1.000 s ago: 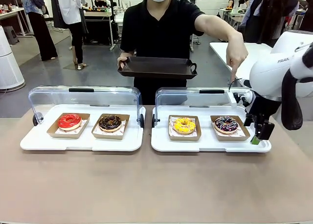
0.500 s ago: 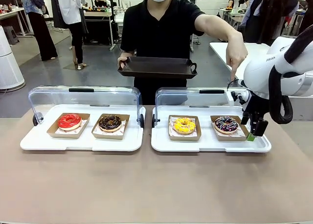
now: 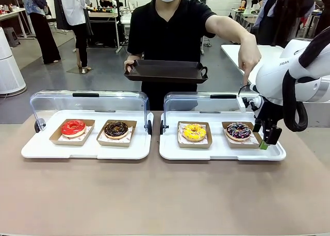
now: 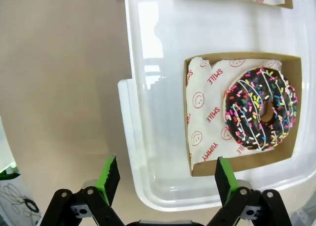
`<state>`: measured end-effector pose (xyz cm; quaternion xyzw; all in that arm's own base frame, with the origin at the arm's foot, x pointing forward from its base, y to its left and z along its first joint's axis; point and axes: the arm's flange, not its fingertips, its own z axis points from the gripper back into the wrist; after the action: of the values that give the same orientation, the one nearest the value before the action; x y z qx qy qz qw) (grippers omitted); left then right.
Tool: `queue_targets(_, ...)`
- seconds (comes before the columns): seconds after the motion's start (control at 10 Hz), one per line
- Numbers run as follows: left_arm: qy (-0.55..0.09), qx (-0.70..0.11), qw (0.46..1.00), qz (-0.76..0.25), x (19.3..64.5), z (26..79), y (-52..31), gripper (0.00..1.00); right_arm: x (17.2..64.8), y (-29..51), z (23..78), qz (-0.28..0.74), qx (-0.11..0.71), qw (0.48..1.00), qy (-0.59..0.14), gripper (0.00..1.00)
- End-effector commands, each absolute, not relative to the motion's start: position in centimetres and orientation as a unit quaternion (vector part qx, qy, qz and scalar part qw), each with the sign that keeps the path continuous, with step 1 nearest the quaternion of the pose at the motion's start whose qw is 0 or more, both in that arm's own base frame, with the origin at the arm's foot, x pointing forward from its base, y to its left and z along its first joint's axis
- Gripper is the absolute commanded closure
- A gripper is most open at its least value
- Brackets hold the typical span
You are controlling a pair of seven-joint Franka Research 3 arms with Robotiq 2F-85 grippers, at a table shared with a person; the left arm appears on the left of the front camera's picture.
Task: Provide the desired donut to the person.
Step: Pick up and lift the Paper togo box containing the Donut pointed at by the person.
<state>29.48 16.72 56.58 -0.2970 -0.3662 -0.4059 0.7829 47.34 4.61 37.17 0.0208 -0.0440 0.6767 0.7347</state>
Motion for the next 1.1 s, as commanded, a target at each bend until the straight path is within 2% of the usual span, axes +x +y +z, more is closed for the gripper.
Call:
queue_targets(0.0, -0.37, -0.298, 0.778, -0.411, 29.4, 56.6, 16.9, 0.0, 47.6, 4.4, 36.6, 0.685, 0.024, 0.726, -0.043, 0.0)
queue_targets(0.4, -0.37, -0.298, 0.778, -0.411, 29.4, 56.6, 16.9, 0.0, 48.9, 4.4, 35.0, 0.684, 0.01, 0.728, -0.041, 0.0)
queue_targets(1.0, -0.37, -0.298, 0.778, -0.411, 29.4, 56.6, 16.9, 0.0, 50.6, 3.4, 33.2, 0.687, 0.032, 0.725, -0.042, 0.0)
